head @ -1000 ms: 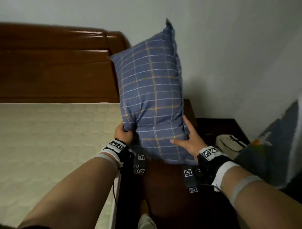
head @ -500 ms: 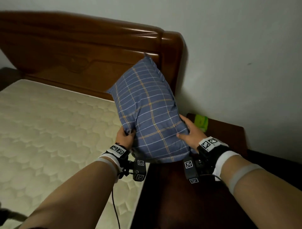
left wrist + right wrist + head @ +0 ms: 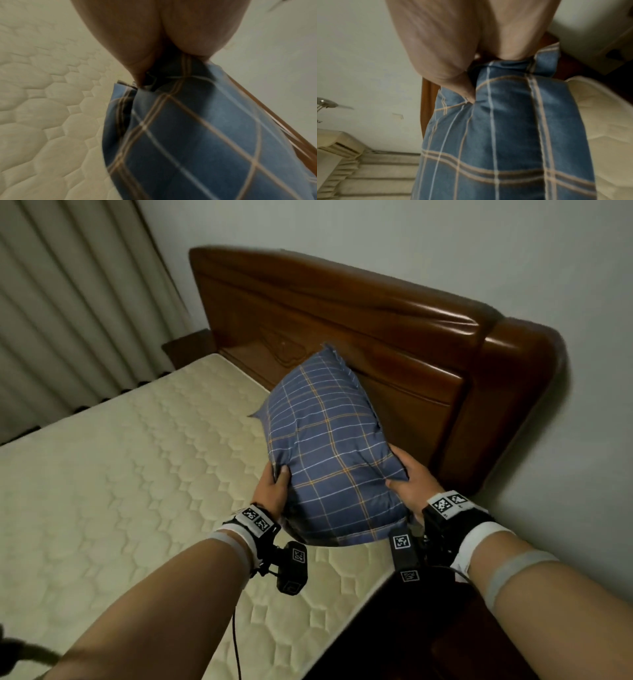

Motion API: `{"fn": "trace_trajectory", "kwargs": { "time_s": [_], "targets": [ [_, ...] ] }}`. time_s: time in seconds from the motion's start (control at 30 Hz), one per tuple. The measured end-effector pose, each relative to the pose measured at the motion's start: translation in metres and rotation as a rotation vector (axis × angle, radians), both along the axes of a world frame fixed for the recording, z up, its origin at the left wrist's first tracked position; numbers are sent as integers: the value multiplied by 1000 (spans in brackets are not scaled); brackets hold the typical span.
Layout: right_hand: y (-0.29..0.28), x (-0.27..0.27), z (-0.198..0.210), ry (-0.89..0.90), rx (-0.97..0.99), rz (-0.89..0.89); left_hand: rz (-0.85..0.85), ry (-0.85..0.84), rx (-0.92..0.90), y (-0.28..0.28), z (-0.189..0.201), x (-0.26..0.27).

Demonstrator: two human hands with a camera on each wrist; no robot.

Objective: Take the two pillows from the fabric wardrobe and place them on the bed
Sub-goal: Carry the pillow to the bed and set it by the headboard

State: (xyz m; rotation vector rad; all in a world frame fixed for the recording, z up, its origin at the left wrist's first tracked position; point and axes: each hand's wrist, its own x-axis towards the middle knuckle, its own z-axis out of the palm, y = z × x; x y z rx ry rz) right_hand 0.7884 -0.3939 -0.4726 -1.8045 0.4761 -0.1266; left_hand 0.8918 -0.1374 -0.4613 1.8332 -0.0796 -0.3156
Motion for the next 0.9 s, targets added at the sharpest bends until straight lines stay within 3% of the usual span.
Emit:
{"fn": "trace_trajectory", "kwargs": {
  "time_s": [0.2, 0.43, 0.63, 0.9],
  "targets": [
    [-14, 82, 6, -34, 20, 135, -16, 66, 56, 4, 33, 18],
    [-5, 175, 5, -11, -64, 229, -34, -14, 319, 14, 28, 96],
    [26, 323, -4, -27, -147, 306, 43, -126, 441, 37, 4, 231],
    [91, 540, -36, 41, -91, 359, 198, -122, 479, 89, -33, 439]
  ]
}}
